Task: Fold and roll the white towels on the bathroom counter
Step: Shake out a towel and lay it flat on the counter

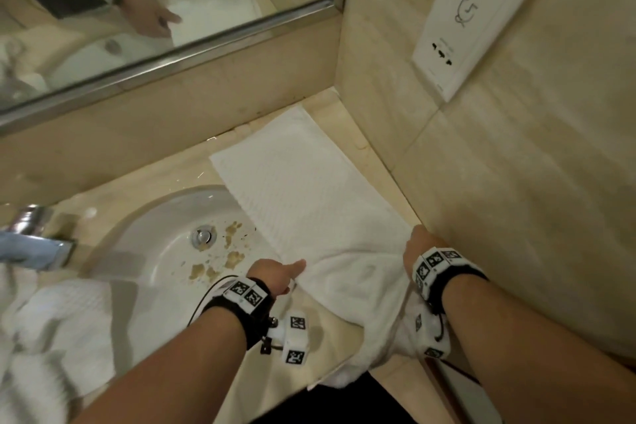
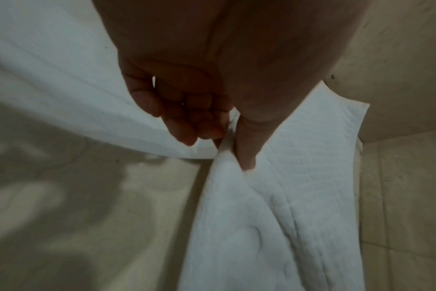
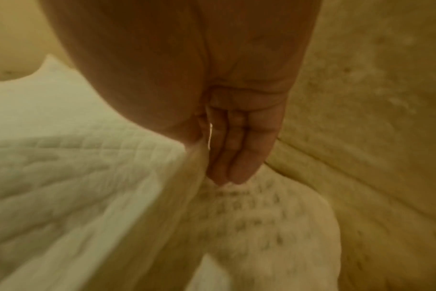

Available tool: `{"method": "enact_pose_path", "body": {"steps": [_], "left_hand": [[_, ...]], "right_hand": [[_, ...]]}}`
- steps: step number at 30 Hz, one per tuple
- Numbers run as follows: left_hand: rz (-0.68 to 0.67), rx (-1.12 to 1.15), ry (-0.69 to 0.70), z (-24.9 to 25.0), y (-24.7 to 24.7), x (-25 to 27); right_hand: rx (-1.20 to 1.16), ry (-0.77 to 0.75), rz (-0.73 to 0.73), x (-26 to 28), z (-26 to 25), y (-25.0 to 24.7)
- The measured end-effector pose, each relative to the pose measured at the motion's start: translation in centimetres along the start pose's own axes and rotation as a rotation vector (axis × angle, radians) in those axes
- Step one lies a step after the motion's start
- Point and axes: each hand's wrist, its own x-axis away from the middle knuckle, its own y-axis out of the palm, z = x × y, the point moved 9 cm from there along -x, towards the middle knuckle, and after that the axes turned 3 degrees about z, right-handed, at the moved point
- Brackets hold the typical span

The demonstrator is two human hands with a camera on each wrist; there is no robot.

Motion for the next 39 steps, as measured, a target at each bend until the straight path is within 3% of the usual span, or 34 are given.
{"method": "enact_pose_path", "body": {"steps": [3, 6, 10, 13, 15, 19, 21, 24, 27, 30, 35, 39], "left_hand": [[-0.031, 0.014, -0.008, -0.1, 0.2, 0.3], [-0.049, 0.090, -0.003, 0.0, 0.2, 0.3], [0.004, 0.431, -0.027, 0.3, -0.1, -0.9], [0.008, 0.720, -0.058, 0.7, 0.0, -1.0], [-0.001, 0.774, -0.062, 0.7, 0.3, -1.2], [0.001, 0.655, -0.029, 0.9, 0.5, -1.7], [0.032, 0.549, -0.017, 1.1, 0.3, -1.7], [0.044, 0.529, -0.033, 1.0, 0.1, -2.3], [0.045, 0.637, -0.053, 1.0, 0.0, -2.9], [0.129, 0.707, -0.048, 1.4, -1.1, -3.4], [0.289, 0.491, -0.022, 2.3, -4.3, -4.7], [0.384, 0.467, 0.032, 6.0, -8.6, -3.8]], "right_hand": [[0.106, -0.028, -0.031, 0.4, -0.9, -0.4], [-0.082, -0.034, -0.014, -0.7, -2.9, -0.9], [-0.337, -0.050, 0.042, -2.8, -5.3, -1.6], [-0.379, -0.082, 0.017, -4.0, -6.4, -1.5], [-0.399, -0.110, 0.086, -4.6, -6.8, -2.1], [-0.276, -0.052, 0.194, -5.1, -6.3, -3.0], [-0.178, -0.093, 0.259, -5.2, -6.8, -3.7], [-0.214, -0.223, 0.316, -5.6, -9.4, -4.7], [-0.243, -0.232, 0.262, -6.8, -11.7, -4.9], [-0.289, -0.156, 0.163, -8.7, -12.4, -4.5], [-0.116, -0.209, 0.028, -9.8, -13.2, -3.7], [-0.170, -0.274, -0.035, -9.5, -14.2, -4.9]]}}
